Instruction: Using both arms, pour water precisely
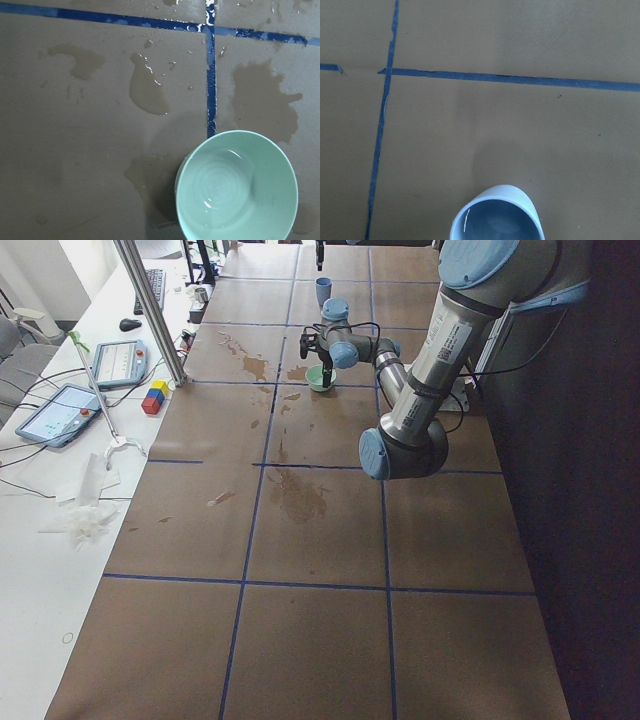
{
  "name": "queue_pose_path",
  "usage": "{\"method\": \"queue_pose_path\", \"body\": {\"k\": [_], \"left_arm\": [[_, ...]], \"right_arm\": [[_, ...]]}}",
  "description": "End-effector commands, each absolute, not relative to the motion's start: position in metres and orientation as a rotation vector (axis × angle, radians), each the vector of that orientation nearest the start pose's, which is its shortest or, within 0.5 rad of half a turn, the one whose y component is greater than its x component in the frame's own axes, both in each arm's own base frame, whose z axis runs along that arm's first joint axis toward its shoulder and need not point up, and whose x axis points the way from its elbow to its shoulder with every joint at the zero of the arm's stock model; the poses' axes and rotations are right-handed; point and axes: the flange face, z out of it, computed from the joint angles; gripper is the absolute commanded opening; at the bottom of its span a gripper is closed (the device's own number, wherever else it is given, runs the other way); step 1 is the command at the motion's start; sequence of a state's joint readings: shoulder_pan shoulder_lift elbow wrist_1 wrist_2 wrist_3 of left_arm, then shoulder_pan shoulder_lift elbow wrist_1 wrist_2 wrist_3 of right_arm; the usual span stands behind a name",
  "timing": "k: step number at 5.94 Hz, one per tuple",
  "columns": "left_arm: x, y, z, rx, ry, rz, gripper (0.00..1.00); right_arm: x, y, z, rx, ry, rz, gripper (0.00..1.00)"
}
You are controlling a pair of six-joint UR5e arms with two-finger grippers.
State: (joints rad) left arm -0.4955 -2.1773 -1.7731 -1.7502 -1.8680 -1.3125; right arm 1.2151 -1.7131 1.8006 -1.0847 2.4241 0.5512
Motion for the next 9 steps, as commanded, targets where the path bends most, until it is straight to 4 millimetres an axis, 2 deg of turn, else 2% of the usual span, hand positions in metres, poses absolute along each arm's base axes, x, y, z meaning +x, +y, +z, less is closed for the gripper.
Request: {"method": "queue_pose_path", "body": {"k": [1,2,3,4,6,7,8,9], "left_arm": [[0.517,-0.399,0.198,0.111,1.013,-0.074,1.0],[0.516,-0.399,0.199,0.113,1.011,-0.074,1.0],[0.516,-0.399,0.202,0.111,1.007,-0.076,1.0],[0.516,-0.399,0.202,0.112,1.006,-0.077,1.0],[0.517,-0.398,0.201,0.09,1.01,-0.116,1.0],[0.518,-0.398,0.203,0.082,1.008,-0.129,1.0],[0.518,-0.399,0.203,0.092,1.006,-0.134,1.0],[0.52,-0.398,0.203,0.099,1.004,-0.135,1.0]], "right_arm": [[-0.109,-0.403,0.564,0.242,-0.986,-0.132,1.0],[-0.121,-0.381,0.57,0.376,-0.96,-0.17,1.0],[-0.122,-0.357,0.578,0.392,-0.982,-0.146,1.0],[-0.113,-0.335,0.589,0.451,-0.961,-0.149,1.0],[-0.13,-0.314,0.598,0.513,-0.939,-0.053,1.0],[-0.136,-0.307,0.612,0.537,-0.941,-0.036,1.0],[-0.14,-0.295,0.649,0.593,-0.929,-0.031,1.0],[-0.153,-0.289,0.655,0.622,-0.946,0.024,0.99]]}}
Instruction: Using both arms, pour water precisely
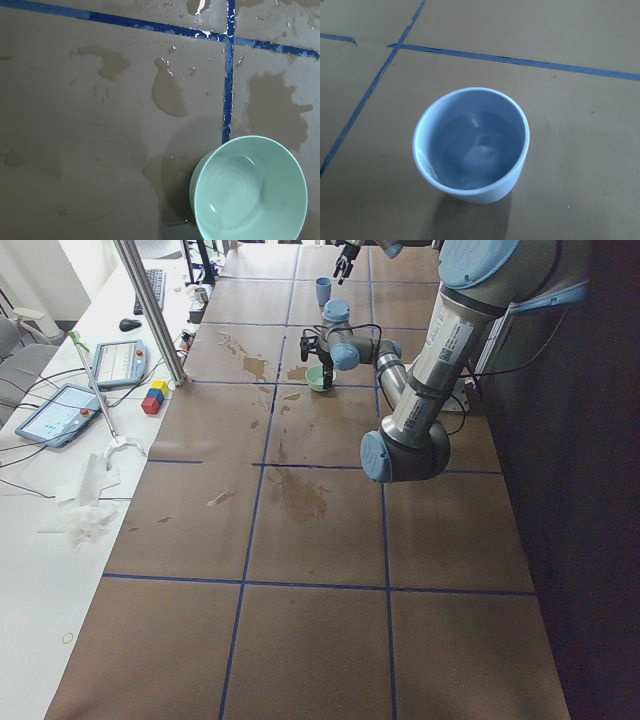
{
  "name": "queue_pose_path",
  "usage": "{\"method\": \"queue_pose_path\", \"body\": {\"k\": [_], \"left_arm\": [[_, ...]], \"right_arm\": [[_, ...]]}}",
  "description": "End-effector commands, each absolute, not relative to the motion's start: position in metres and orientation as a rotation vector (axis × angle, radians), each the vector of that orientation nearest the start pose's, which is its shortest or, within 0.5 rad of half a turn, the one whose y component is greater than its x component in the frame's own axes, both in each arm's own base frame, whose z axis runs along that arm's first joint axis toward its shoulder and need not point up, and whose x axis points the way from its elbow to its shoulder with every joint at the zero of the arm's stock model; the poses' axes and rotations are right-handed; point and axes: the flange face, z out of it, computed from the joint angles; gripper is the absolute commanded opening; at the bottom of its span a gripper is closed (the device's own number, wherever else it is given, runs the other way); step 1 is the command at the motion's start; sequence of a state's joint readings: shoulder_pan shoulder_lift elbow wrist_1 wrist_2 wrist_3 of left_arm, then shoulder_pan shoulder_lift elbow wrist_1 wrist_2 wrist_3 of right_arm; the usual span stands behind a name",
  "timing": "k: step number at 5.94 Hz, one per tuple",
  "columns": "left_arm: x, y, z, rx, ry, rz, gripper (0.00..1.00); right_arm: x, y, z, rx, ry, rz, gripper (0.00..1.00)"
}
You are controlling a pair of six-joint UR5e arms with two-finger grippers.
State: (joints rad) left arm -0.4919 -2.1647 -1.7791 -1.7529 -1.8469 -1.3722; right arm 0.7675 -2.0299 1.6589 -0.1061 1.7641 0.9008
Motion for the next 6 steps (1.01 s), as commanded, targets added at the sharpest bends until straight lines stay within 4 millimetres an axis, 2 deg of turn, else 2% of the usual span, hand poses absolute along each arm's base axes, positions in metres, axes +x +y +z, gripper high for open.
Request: {"method": "queue_pose_path", "body": {"k": [1,3,4,5,6], "left_arm": [[0.52,-0.398,0.203,0.098,1.003,-0.137,1.0],[0.519,-0.398,0.202,0.1,1.005,-0.137,1.0],[0.519,-0.398,0.202,0.1,1.005,-0.137,1.0],[0.518,-0.4,0.202,0.104,1.005,-0.139,1.0],[0.519,-0.399,0.202,0.112,1.002,-0.144,1.0]], "right_arm": [[-0.165,-0.287,0.653,0.679,-0.927,0.038,0.99],[-0.175,-0.285,0.647,0.772,-0.91,0.069,1.0],[-0.197,-0.274,0.65,0.828,-0.872,0.054,1.0],[-0.197,-0.27,0.651,0.858,-0.891,0.065,1.0],[-0.19,-0.271,0.662,0.921,-0.868,0.163,1.0]]}}
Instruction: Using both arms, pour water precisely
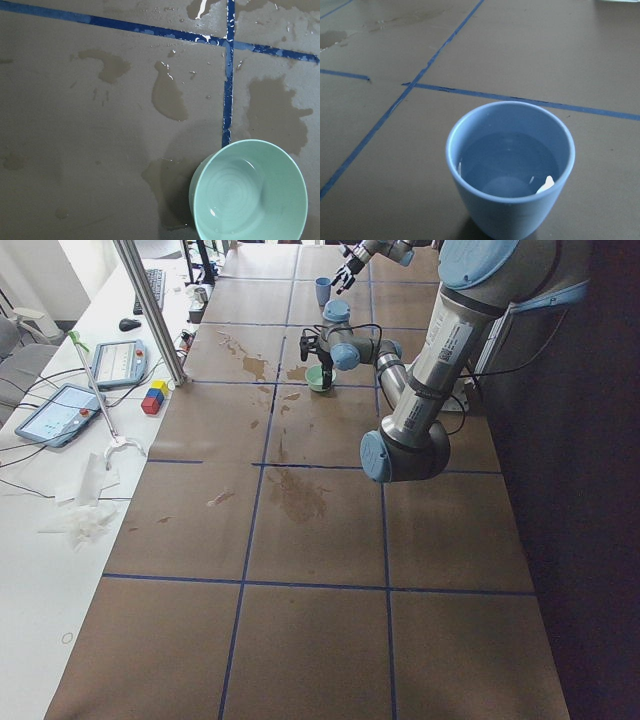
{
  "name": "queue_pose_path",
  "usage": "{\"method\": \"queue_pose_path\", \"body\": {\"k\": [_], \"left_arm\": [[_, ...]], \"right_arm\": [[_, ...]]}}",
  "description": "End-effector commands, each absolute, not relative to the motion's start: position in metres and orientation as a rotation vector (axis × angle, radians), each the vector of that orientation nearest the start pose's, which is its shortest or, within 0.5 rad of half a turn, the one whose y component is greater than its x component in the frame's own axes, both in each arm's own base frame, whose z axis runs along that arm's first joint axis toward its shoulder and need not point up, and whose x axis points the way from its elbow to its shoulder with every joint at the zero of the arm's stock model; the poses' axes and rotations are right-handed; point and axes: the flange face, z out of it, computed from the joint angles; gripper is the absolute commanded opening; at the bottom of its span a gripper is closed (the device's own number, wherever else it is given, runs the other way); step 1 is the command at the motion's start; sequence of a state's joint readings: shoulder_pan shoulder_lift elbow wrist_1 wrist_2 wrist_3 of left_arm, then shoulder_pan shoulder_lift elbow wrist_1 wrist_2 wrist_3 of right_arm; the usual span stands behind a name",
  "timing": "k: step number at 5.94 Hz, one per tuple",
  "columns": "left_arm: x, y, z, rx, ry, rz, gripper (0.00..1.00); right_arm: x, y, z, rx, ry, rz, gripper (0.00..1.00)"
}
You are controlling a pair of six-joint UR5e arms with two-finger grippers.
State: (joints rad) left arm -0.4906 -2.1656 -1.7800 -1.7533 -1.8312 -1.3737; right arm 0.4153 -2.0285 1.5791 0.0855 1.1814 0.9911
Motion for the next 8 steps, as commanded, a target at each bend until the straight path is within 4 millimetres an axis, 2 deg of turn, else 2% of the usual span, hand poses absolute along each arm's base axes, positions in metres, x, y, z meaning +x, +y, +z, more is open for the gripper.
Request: {"method": "queue_pose_path", "body": {"k": [1,2,3,4,6,7,8], "left_arm": [[0.518,-0.399,0.201,0.114,1.004,-0.143,1.0],[0.518,-0.399,0.202,0.113,1.003,-0.143,1.0],[0.518,-0.399,0.201,0.114,1.005,-0.143,1.0],[0.518,-0.399,0.201,0.115,1.004,-0.144,1.0],[0.517,-0.399,0.201,0.115,1.006,-0.144,1.0],[0.516,-0.4,0.201,0.118,1.005,-0.147,1.0],[0.516,-0.4,0.202,0.118,1.004,-0.148,1.0]], "right_arm": [[-0.214,-0.259,0.668,1.009,-0.82,0.193,1.0],[-0.22,-0.254,0.668,1.06,-0.793,0.212,1.0],[-0.217,-0.253,0.68,1.083,-0.753,0.214,1.0],[-0.23,-0.256,0.675,1.113,-0.758,0.256,1.0],[-0.232,-0.258,0.673,1.179,-0.725,0.309,0.99],[-0.242,-0.26,0.668,1.196,-0.732,0.336,0.99],[-0.246,-0.262,0.676,1.204,-0.714,0.334,0.99]]}}
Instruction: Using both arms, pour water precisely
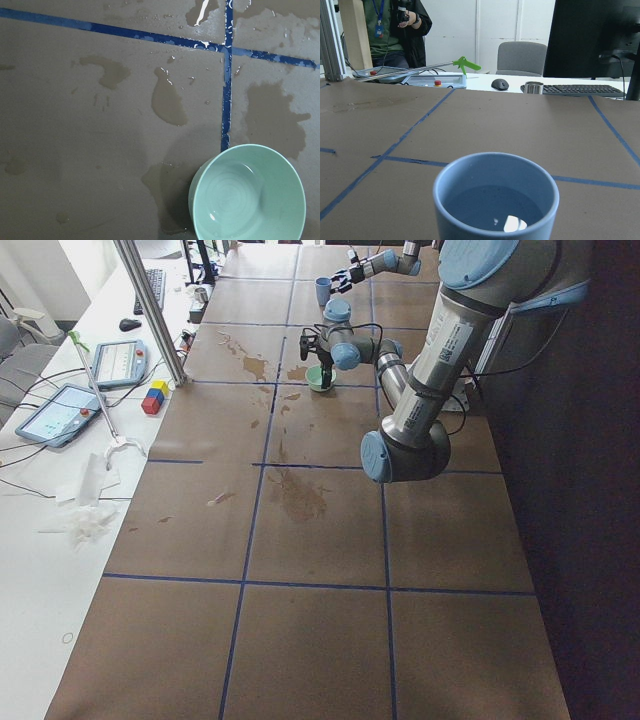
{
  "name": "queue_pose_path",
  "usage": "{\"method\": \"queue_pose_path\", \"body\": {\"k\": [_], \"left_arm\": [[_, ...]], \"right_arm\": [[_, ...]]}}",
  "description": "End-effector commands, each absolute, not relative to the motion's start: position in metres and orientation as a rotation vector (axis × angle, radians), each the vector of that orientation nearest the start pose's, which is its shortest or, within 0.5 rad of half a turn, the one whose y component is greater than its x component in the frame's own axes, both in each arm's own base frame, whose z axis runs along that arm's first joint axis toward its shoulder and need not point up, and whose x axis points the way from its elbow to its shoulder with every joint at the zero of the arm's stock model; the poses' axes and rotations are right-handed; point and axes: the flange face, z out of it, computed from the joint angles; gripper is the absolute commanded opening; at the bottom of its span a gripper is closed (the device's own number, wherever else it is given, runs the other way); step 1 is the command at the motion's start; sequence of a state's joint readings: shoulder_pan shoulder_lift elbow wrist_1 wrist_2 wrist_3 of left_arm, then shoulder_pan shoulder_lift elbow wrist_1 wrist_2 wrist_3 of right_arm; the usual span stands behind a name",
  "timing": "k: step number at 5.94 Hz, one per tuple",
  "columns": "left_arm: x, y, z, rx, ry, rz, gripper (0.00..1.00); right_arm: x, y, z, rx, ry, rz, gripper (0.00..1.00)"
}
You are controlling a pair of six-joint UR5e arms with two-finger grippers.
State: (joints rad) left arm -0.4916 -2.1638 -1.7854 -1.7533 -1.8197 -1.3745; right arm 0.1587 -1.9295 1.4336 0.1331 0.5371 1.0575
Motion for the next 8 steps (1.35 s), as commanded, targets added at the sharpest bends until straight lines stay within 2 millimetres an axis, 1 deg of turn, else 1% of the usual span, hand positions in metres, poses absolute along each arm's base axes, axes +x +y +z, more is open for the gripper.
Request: {"method": "queue_pose_path", "body": {"k": [1,2,3,4,5,6,7,8], "left_arm": [[0.516,-0.4,0.202,0.118,1.004,-0.148,1.0],[0.516,-0.4,0.202,0.118,1.004,-0.148,1.0],[0.516,-0.4,0.202,0.118,1.004,-0.148,1.0],[0.516,-0.4,0.202,0.118,1.004,-0.148,1.0],[0.516,-0.4,0.202,0.118,1.004,-0.148,1.0],[0.515,-0.401,0.201,0.129,1.002,-0.153,1.0],[0.516,-0.4,0.2,0.13,1.003,-0.151,1.0],[0.516,-0.4,0.2,0.13,1.003,-0.151,1.0]], "right_arm": [[-0.248,-0.261,0.676,1.206,-0.711,0.327,0.99],[-0.248,-0.262,0.676,1.207,-0.709,0.325,0.99],[-0.255,-0.262,0.676,1.206,-0.714,0.324,0.99],[-0.254,-0.262,0.684,1.205,-0.697,0.312,0.99],[-0.252,-0.262,0.686,1.205,-0.695,0.308,0.99],[-0.248,-0.261,0.692,1.205,-0.707,0.305,0.99],[-0.26,-0.263,0.685,1.218,-0.713,0.292,0.99],[-0.262,-0.263,0.684,1.219,-0.715,0.293,0.98]]}}
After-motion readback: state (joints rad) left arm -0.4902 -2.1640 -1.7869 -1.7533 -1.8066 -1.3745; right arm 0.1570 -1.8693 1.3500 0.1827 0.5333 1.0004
